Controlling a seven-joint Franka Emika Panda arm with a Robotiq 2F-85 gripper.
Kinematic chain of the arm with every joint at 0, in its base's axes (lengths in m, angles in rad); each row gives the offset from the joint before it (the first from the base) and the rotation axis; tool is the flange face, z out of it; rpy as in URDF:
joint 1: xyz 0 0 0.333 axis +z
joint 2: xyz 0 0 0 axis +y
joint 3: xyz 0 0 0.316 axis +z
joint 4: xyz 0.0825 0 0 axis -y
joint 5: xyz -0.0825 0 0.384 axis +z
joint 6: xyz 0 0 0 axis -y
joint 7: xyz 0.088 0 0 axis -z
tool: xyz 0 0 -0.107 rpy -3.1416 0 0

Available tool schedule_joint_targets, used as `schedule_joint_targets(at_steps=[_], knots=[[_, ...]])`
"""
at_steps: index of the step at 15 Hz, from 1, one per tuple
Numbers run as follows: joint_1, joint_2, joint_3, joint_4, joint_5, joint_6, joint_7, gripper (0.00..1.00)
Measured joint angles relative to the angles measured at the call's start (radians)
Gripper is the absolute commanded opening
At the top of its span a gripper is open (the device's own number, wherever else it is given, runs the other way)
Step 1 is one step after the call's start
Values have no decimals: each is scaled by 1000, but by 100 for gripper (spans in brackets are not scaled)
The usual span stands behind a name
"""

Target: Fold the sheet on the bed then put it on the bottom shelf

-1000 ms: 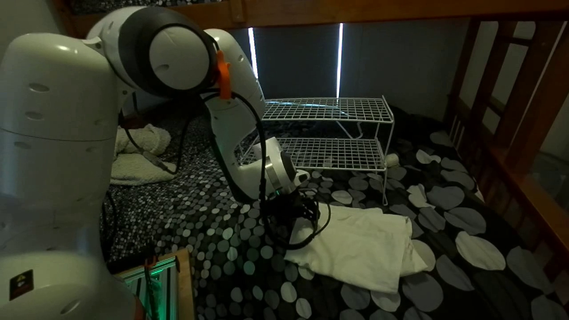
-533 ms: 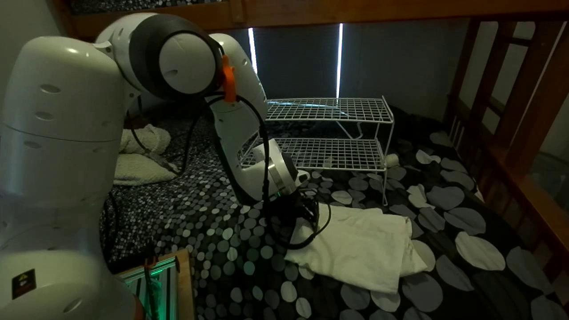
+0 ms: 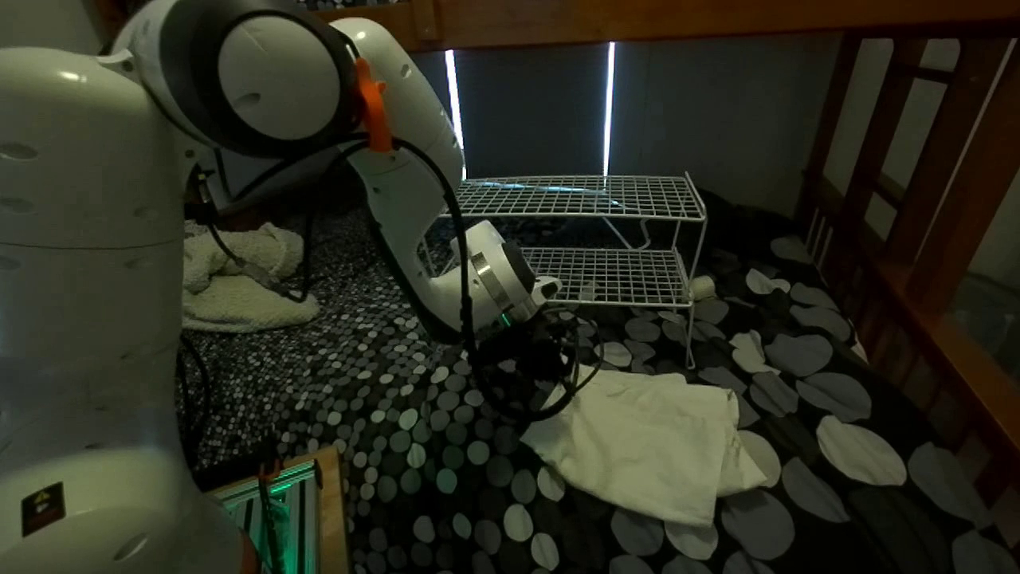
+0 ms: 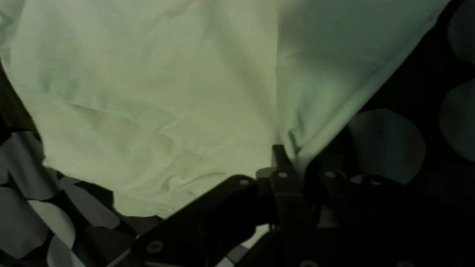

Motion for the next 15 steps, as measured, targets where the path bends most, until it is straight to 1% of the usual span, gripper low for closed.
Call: schedule_joint_targets(at_steps=[2,3,6,8,9,11,15], knots=[[-9,-39,-1,-4,0,-18,-6,1],[-16,-54,-2,-6,0,-27,-13,4],[-41,-78,-2,-15,0,-33,-40,4],[-44,-80,-2,-20,0,-33,-42,4],[-44,-80,-2,-22,0,-33,-42,1],[-44,-80,-1,-23,0,-33,-42,1],[-64,-73,-11,17,6,-54,-36,1]])
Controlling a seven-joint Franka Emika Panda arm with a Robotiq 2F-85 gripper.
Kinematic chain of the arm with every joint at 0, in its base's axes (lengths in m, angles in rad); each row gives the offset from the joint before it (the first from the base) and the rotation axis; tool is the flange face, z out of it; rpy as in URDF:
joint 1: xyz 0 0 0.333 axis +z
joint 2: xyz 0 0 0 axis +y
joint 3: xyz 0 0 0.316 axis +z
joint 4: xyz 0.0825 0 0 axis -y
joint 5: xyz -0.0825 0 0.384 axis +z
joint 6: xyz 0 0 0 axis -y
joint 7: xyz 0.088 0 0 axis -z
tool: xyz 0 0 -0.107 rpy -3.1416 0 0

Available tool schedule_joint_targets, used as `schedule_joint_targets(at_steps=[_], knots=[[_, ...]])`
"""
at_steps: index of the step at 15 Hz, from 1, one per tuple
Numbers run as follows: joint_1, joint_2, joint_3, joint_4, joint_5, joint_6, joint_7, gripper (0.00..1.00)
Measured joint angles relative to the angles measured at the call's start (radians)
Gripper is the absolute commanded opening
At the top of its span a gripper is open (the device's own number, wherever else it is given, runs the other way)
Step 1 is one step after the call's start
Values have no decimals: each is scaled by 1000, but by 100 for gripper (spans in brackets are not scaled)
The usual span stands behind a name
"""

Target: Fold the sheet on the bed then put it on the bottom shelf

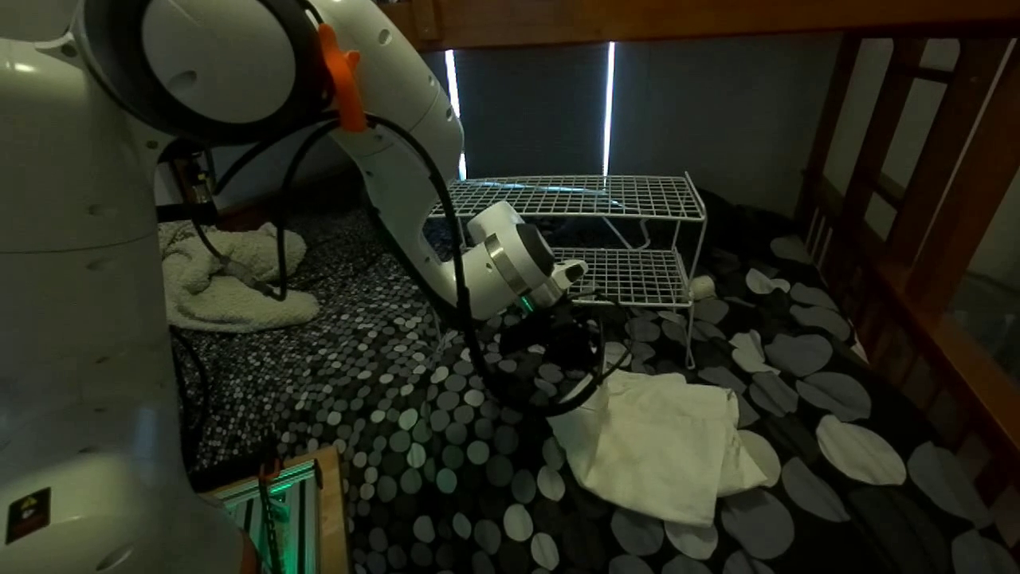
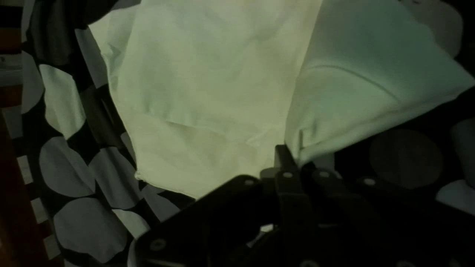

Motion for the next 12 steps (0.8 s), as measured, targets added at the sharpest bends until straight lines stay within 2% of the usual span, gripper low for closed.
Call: schedule_joint_targets(at_steps=[12], knots=[[-105,68,-78,143,0,-35,-3,1]])
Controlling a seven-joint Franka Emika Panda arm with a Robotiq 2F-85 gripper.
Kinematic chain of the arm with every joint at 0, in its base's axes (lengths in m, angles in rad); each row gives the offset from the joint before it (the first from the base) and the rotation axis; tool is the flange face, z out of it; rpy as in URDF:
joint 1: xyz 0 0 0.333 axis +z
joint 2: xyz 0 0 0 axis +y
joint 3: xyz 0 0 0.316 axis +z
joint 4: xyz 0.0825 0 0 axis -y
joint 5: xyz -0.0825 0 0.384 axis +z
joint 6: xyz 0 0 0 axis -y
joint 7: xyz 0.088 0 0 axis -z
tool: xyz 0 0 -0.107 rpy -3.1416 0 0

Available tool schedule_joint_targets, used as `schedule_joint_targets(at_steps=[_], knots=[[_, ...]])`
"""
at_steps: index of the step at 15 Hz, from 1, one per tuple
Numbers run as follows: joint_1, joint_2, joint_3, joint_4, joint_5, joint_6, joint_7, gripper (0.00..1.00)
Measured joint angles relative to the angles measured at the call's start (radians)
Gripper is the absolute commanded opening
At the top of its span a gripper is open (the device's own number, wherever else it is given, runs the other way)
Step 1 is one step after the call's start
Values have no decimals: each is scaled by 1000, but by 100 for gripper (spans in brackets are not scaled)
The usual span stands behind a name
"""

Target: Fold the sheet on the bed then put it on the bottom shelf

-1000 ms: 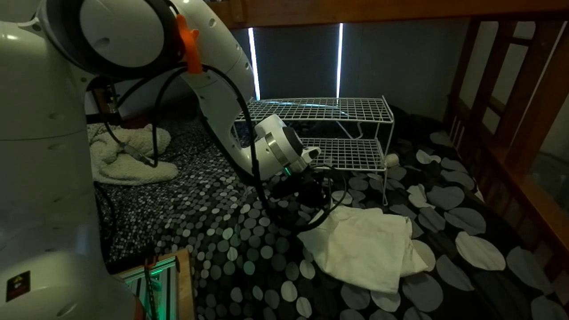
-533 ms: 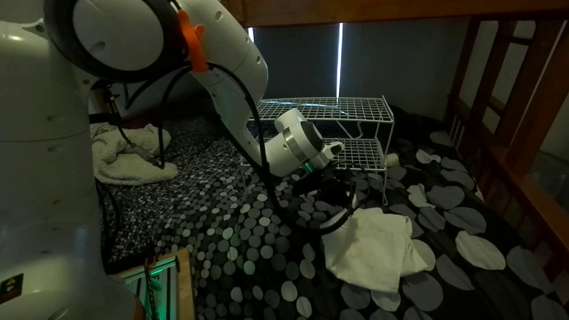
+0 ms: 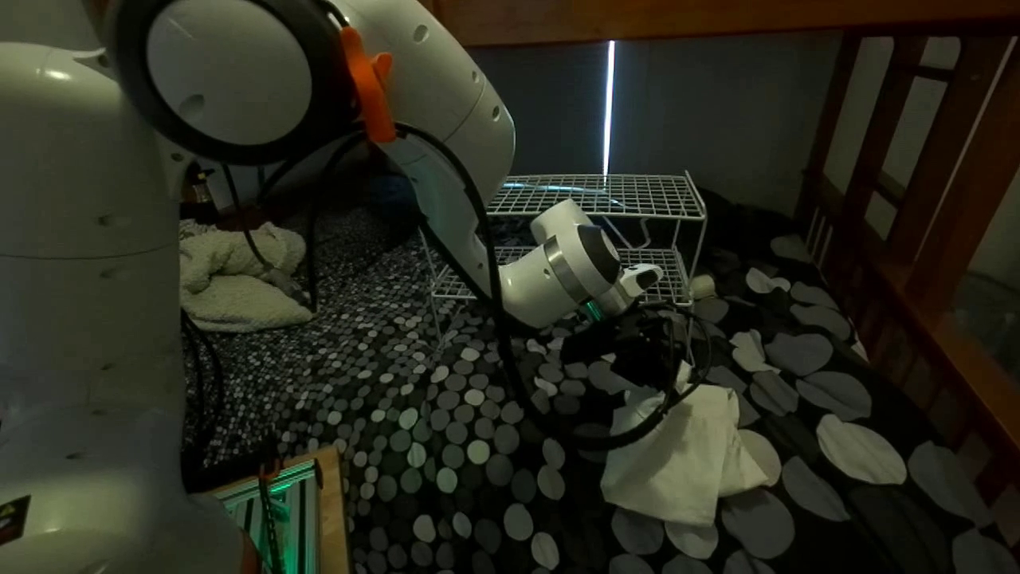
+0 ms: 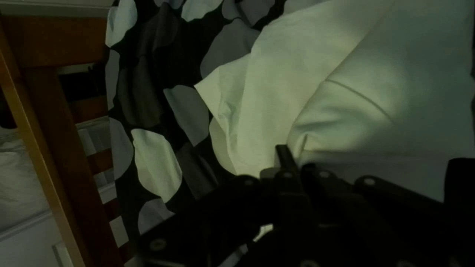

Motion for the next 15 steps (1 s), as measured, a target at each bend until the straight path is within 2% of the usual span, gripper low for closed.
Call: schedule_joint_targets(at_steps=[5,6,7,8,15], knots=[[-25,45,-26,54,-2,1,-8,1],[-27,55,-30,67,-2,1,-10,29],[-29,66,-34,81,-2,1,-11,31],[-31,78,-38,94,-3,1,-12,37],[-36,124,-63,147,-6,1,-19,90]])
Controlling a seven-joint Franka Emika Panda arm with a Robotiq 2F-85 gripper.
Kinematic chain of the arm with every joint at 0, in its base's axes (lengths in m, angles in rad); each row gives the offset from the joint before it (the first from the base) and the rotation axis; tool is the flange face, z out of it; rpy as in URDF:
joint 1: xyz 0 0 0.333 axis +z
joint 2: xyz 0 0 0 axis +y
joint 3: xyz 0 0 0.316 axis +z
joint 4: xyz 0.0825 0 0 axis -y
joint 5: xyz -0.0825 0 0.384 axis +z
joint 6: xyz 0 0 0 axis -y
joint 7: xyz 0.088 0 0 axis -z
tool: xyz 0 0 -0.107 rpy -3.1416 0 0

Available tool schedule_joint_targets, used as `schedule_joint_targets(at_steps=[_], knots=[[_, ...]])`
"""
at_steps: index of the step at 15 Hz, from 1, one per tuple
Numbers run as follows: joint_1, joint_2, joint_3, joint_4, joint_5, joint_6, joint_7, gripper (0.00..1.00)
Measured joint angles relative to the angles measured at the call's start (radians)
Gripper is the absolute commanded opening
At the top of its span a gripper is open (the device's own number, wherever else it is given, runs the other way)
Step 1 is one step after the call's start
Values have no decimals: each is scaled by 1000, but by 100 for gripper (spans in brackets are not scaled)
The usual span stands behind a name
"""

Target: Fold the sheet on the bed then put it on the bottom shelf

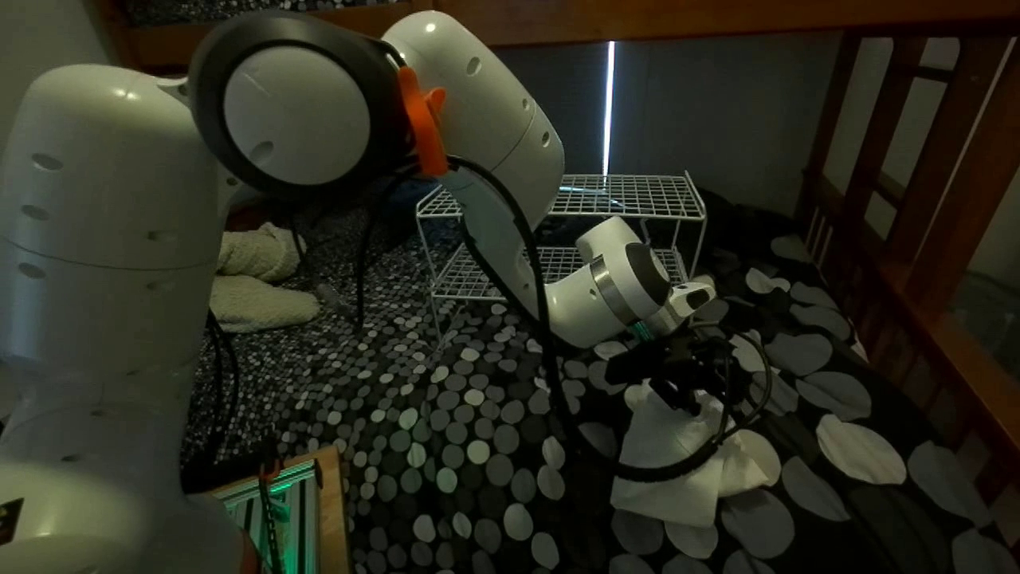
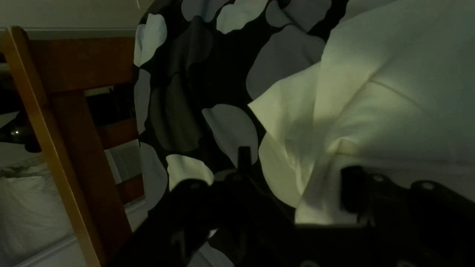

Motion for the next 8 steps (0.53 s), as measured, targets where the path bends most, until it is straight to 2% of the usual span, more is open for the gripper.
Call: schedule_joint_targets(at_steps=[2,8], knots=[[0,1,-6,7,-4,0,0,100],[-13,9,-31,24,-39,19,1,100]])
